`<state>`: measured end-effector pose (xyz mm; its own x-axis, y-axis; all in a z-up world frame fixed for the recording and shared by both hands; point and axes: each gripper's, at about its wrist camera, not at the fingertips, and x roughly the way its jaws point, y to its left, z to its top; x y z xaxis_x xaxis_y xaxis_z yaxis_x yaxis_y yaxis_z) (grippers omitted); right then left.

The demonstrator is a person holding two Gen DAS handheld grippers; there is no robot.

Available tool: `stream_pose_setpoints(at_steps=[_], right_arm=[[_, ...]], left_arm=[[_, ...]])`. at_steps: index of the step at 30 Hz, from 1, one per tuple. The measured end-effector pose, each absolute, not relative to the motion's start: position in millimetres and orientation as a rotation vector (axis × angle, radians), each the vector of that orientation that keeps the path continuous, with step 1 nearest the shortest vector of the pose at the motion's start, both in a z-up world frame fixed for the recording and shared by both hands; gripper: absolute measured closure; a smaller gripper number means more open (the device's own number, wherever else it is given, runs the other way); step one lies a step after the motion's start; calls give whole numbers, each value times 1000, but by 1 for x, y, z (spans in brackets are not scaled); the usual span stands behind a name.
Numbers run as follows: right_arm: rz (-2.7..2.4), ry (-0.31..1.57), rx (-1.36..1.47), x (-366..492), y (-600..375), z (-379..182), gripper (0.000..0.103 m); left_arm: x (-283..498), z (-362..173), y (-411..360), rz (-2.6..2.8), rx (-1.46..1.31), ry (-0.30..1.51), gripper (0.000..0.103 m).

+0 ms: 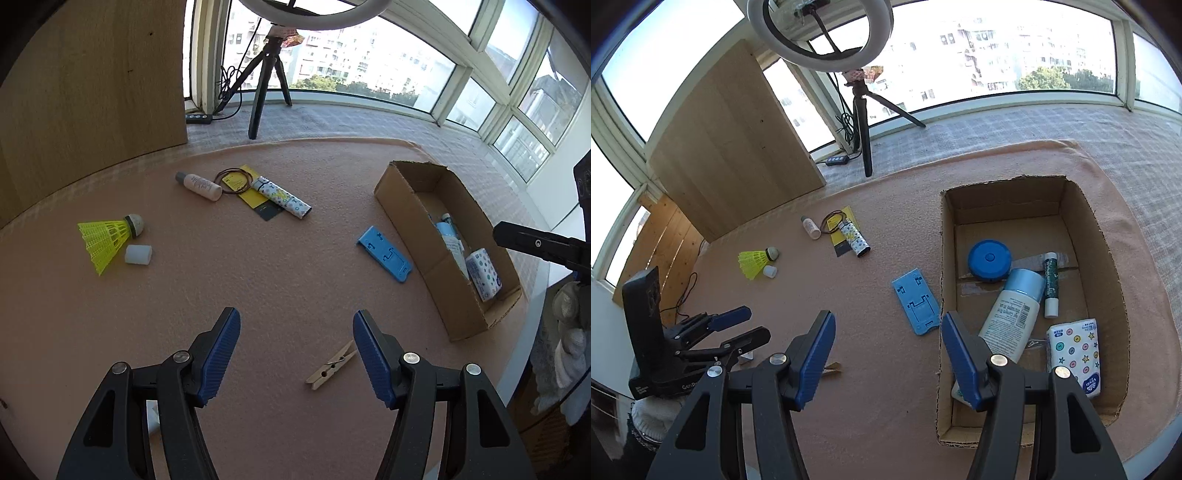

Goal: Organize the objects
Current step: 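Move the left gripper over the white charger plug while the right moves toward the yellow card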

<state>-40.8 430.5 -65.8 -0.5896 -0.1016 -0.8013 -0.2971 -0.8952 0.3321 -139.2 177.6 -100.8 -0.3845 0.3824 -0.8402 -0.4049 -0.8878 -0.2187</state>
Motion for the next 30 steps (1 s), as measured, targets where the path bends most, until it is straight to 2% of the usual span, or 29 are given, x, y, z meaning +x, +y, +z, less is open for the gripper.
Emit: stream_pose_setpoints(at_steps=[10,19,24,30], right_arm=[[2655,569,-1496,-146,403,-83,47],[2581,619,-1624,-255,388,-124,47],[2505,531,-1642,-309,387,-152,51],[2424,501,-1642,-347,386,-178,63]], left_arm=[[-105,-102,142,2314,-1396,-29,36],[-84,-102,94,2359,-1419,-104,36],[-80,-103,69,2389,-1440,-162,36],[-76,-111,46,2411,-1479,-191,36]])
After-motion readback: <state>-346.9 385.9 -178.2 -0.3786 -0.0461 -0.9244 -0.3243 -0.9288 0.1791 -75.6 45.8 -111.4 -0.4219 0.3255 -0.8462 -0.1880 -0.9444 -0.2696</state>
